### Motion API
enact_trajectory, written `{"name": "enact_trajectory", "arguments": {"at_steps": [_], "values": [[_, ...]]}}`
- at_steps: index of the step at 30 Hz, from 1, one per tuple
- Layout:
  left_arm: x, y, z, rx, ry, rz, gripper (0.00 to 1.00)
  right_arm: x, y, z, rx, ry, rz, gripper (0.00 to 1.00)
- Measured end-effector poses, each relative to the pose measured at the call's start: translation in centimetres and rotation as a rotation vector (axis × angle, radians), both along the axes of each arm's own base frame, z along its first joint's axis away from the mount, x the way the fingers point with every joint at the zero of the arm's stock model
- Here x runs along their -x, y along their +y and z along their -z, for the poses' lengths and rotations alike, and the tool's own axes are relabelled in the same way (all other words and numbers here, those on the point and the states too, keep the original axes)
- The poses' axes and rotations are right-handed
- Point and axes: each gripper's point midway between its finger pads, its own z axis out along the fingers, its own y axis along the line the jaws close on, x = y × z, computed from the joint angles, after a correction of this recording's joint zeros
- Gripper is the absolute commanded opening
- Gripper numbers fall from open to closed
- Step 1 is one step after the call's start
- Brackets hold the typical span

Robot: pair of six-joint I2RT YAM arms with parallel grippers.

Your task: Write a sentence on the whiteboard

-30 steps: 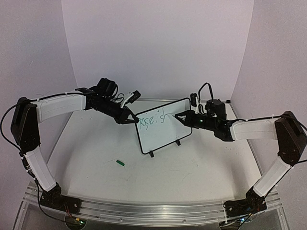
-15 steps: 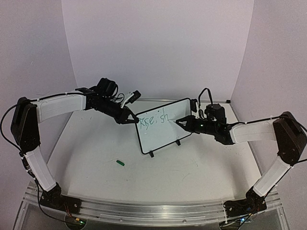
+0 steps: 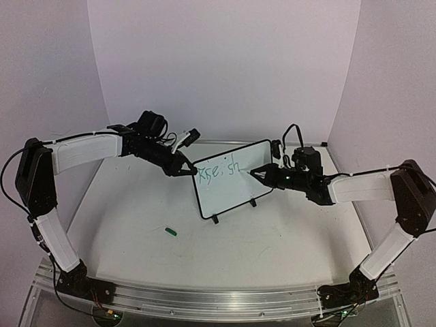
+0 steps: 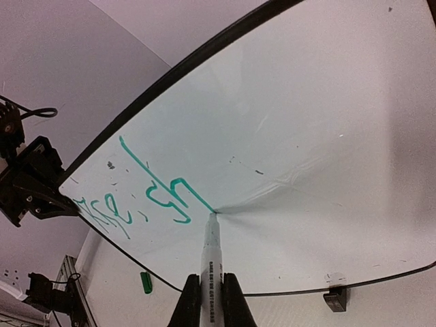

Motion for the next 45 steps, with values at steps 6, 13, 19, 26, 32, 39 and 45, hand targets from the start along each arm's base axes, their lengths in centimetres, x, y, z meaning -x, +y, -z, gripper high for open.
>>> {"name": "enact_trajectory", "arguments": {"at_steps": [6, 13, 19, 26, 32, 39, 45], "values": [[0.0, 0.0, 0.0, 0.000, 0.000, 0.000, 0.00, 0.9, -0.6, -2.8, 0.003, -0.055, -0.016, 0.00], [0.0, 0.0, 0.0, 0.000, 0.000, 0.000, 0.00, 1.2, -1.9, -5.7, -0.032, -0.118, -0.047, 0.00], [0.0, 0.0, 0.0, 0.000, 0.000, 0.000, 0.00, 1.0, -2.1, -4.1, -0.019, -0.076, -0.071, 0.00], [0.0, 0.0, 0.0, -0.001, -0.001, 0.001, 0.00, 0.1, -1.5, -2.0, 0.016, -0.032, -0.082, 0.00], [0.0, -0.1, 0.0, -0.001, -0.002, 0.001, 0.00, -0.7, -1.1, -2.8, 0.011, -0.052, -0.083, 0.00], [0.0, -0.1, 0.0, -0.001, -0.002, 0.001, 0.00, -1.6, -0.7, -2.5, 0.015, -0.048, -0.084, 0.00], [0.0, 0.0, 0.0, -0.001, -0.001, 0.000, 0.00, -1.7, -0.7, -1.7, 0.025, -0.031, -0.079, 0.00]]}}
